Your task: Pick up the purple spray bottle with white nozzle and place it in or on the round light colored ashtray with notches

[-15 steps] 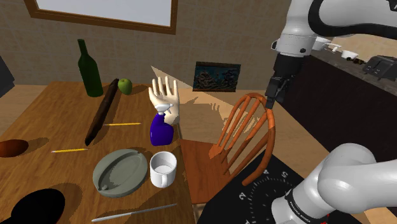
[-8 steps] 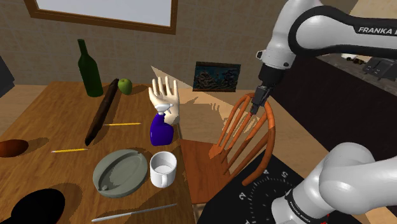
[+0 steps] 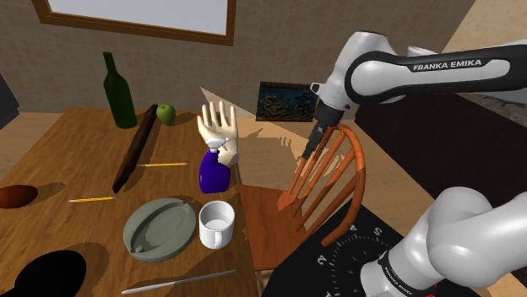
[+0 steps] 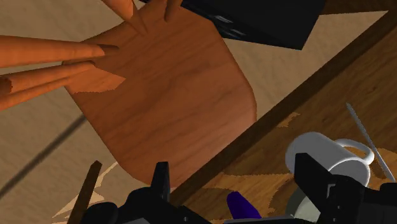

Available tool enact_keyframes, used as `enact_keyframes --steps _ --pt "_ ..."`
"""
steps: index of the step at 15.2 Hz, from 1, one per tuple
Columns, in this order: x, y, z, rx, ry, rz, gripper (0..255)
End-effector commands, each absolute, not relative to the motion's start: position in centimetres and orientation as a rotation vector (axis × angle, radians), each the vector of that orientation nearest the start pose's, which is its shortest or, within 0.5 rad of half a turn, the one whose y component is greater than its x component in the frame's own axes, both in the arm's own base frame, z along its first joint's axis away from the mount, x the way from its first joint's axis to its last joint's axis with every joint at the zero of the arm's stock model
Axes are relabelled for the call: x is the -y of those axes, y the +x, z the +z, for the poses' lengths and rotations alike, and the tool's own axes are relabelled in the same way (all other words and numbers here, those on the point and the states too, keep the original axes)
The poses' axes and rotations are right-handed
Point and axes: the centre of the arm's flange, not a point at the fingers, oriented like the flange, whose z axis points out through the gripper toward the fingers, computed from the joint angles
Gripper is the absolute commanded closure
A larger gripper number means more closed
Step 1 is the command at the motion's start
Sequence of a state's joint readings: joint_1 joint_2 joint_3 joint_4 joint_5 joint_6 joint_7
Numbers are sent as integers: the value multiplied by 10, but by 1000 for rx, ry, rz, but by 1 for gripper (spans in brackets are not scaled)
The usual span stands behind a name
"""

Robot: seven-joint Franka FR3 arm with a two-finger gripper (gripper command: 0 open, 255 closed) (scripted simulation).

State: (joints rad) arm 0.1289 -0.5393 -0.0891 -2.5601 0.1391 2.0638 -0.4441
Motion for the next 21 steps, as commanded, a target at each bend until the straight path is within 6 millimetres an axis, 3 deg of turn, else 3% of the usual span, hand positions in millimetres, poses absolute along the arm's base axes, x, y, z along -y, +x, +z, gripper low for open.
enact_keyframes --steps 1,11,21 --pt "-31 396 435 729 -2873 -175 0" --pt "-82 470 369 1133 -2629 -456 0" --pt "-153 530 324 1446 -2351 -683 0"
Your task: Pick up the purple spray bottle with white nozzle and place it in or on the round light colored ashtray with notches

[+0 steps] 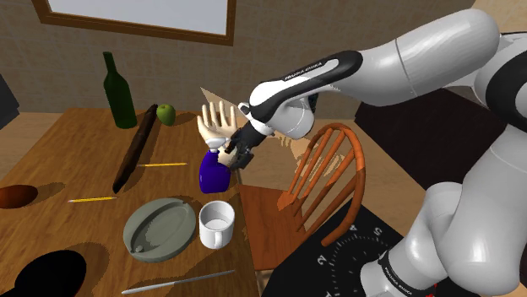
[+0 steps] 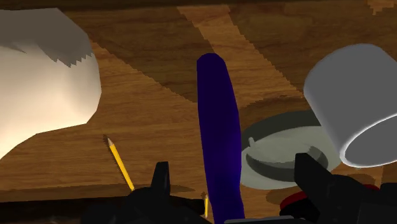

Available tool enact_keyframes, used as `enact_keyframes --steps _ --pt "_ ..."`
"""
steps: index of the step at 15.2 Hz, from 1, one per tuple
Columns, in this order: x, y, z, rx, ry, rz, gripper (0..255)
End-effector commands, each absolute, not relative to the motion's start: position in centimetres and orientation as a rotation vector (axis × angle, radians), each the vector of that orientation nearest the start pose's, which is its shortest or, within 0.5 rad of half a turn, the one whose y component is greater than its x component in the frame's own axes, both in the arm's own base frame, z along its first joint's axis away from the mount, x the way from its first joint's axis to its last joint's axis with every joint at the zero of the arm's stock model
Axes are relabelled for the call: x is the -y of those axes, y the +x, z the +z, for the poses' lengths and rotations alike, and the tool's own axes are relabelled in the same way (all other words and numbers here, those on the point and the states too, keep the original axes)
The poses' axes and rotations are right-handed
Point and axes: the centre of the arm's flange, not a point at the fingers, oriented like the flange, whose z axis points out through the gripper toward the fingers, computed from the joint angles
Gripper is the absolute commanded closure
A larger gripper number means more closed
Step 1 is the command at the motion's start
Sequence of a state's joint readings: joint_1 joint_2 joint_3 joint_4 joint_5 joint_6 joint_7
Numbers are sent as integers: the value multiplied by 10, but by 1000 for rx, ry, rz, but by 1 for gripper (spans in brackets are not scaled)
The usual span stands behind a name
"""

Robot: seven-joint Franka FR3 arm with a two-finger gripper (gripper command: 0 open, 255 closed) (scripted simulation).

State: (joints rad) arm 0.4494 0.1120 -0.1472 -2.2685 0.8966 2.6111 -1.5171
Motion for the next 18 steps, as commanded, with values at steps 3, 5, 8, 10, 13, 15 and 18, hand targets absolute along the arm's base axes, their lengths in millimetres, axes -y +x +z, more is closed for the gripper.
enact_keyframes --steps 3,5,8,10,13,15,18 --pt "-160 534 311 1446 -2351 -683 0" --pt "-165 536 302 1446 -2351 -683 0" --pt "-169 538 295 1446 -2351 -683 0" --pt "-169 538 295 1446 -2351 -683 0" --pt "-169 538 295 1446 -2351 -683 0" --pt "-169 538 295 1446 -2351 -683 255" --pt "-169 538 295 1446 -2351 -683 255"
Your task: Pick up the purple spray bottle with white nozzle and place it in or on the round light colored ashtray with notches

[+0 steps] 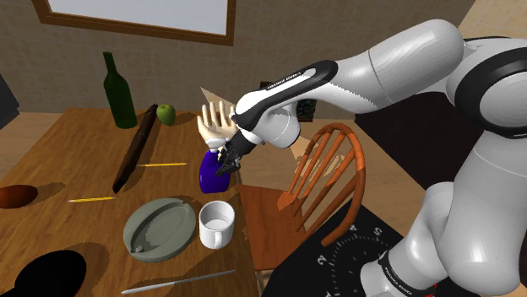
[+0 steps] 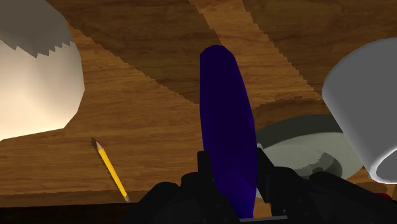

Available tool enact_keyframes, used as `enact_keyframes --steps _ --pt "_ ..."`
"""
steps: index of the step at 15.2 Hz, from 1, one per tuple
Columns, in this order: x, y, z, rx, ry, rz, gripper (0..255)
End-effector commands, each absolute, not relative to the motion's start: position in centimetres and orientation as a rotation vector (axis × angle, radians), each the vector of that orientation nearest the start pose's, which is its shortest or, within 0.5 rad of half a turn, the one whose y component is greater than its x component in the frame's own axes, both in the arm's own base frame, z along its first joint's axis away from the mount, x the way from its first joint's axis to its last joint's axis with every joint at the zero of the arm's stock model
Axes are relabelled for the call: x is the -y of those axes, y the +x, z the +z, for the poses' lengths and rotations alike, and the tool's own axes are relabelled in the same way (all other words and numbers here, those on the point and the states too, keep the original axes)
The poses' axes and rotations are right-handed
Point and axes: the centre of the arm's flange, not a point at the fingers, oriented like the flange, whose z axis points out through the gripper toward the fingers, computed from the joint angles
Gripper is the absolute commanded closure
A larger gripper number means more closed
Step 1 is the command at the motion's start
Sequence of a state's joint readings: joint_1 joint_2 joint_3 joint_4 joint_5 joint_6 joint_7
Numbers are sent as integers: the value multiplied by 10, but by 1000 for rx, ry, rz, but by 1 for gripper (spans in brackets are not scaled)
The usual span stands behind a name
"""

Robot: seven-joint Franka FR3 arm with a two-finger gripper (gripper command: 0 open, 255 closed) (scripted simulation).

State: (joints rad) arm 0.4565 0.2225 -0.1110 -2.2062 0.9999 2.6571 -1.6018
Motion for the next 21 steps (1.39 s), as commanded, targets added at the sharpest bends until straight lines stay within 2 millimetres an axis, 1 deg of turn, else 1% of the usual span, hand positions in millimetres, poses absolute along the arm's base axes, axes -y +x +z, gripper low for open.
enact_keyframes --steps 1,6,21 --pt "-169 538 295 1446 -2351 -683 255" --pt "-169 538 295 1446 -2351 -683 255" --pt "-169 538 374 1446 -2351 -683 255"
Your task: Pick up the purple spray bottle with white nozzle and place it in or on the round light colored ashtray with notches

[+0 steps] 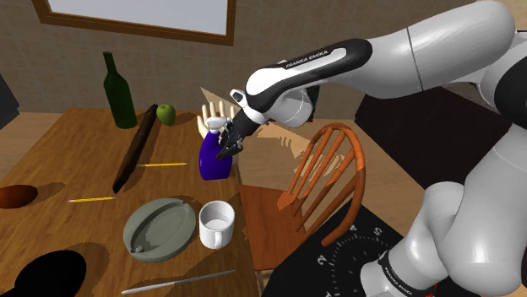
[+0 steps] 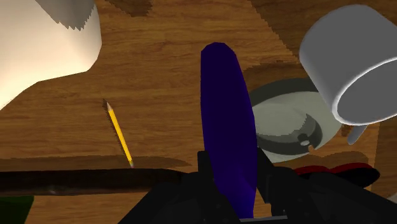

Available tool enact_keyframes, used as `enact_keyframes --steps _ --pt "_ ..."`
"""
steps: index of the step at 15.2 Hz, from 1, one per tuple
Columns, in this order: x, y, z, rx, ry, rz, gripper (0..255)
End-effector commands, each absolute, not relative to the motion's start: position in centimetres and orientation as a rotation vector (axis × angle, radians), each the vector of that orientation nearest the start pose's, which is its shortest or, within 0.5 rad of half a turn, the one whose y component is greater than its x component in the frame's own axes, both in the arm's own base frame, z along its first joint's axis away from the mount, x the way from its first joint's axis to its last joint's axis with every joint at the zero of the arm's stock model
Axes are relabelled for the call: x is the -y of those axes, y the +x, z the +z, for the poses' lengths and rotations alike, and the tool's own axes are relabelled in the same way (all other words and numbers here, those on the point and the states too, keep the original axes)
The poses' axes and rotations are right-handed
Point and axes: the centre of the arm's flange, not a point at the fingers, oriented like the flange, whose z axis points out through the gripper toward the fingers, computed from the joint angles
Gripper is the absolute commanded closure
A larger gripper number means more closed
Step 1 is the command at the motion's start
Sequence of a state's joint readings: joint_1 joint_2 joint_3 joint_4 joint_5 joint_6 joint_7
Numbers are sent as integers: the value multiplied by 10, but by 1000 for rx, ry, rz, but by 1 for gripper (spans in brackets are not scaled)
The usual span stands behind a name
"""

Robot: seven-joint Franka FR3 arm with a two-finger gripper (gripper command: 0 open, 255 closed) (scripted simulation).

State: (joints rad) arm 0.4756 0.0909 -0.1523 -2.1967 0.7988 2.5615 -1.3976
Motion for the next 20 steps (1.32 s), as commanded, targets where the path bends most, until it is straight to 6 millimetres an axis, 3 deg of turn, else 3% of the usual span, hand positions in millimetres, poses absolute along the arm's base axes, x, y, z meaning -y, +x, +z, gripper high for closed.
enact_keyframes --steps 1,5,19,20 --pt "-169 538 379 1446 -2351 -683 255" --pt "-169 538 396 1446 -2351 -683 255" --pt "-349 493 391 1446 -2351 -683 255" --pt "-368 488 390 1446 -2351 -683 255"
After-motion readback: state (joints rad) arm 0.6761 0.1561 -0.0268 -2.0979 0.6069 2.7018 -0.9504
